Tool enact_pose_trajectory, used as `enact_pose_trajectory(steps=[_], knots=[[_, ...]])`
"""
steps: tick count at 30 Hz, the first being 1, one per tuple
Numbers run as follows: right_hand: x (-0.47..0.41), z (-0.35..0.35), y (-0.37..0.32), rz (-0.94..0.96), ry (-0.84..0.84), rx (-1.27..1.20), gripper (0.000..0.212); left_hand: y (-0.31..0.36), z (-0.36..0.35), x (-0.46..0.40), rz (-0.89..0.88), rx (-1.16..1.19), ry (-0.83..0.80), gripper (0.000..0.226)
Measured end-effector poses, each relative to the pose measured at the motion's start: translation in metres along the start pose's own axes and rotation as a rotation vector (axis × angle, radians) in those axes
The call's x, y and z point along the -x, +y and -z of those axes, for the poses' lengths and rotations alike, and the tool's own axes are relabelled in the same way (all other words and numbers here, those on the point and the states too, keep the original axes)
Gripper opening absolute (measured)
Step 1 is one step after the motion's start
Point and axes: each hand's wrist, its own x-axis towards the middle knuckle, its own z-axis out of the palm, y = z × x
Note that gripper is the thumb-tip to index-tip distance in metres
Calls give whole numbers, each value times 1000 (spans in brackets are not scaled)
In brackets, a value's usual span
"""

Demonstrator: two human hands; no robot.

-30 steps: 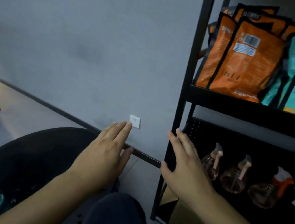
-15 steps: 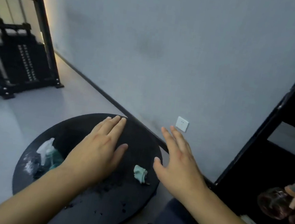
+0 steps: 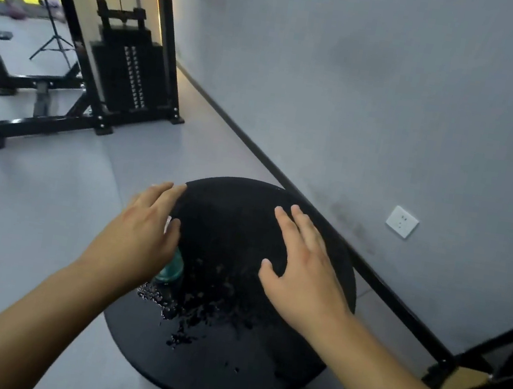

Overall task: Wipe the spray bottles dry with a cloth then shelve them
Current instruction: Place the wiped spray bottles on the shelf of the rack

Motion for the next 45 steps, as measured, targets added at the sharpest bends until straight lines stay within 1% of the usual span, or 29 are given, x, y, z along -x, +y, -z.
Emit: enact_pose_trajectory(steps=[5, 9, 12, 16, 20, 22, 25, 29, 32, 36, 39, 41, 45], knots=[[-28, -29, -5, 51, -27, 36, 80, -45, -15, -11, 89, -8, 7, 57], [-47, -51, -7, 95, -39, 81, 79, -73, -38, -17, 93, -30, -14, 59], [-57, -65, -7, 89, -49, 60, 78, -87, -52, -25, 89, -29, -45, 63], [-67, -79, -5, 35, -68, -2, 79, -109, -64, -35, 89, 2, -121, 73], [-74, -82, -4, -14, -64, -47, 79, -125, -74, -40, 101, 52, -174, 55], [-75, -82, -4, -28, -70, -61, 80, -127, -78, -42, 111, 64, -209, 51], [-75, -81, -4, -41, -78, -66, 80, -124, -84, -45, 99, 51, -270, 56], [-73, -80, -3, -37, -77, -65, 80, -113, -91, -45, 100, 44, -320, 56], [-72, -79, -1, -39, -76, -63, 80, -109, -98, -42, 141, 74, -306, 52], [-71, -78, 1, -43, -78, -64, 80, -105, -107, -37, 230, 170, -264, 38], [-70, -77, 2, -43, -81, -66, 80, -99, -111, -36, 255, 209, -219, 33], [-70, -76, 3, -49, -80, -70, 80, -97, -111, -35, 249, 213, -206, 34], [-68, -75, 7, -58, -72, -76, 81, -91, -105, -33, 235, 191, -216, 44]])
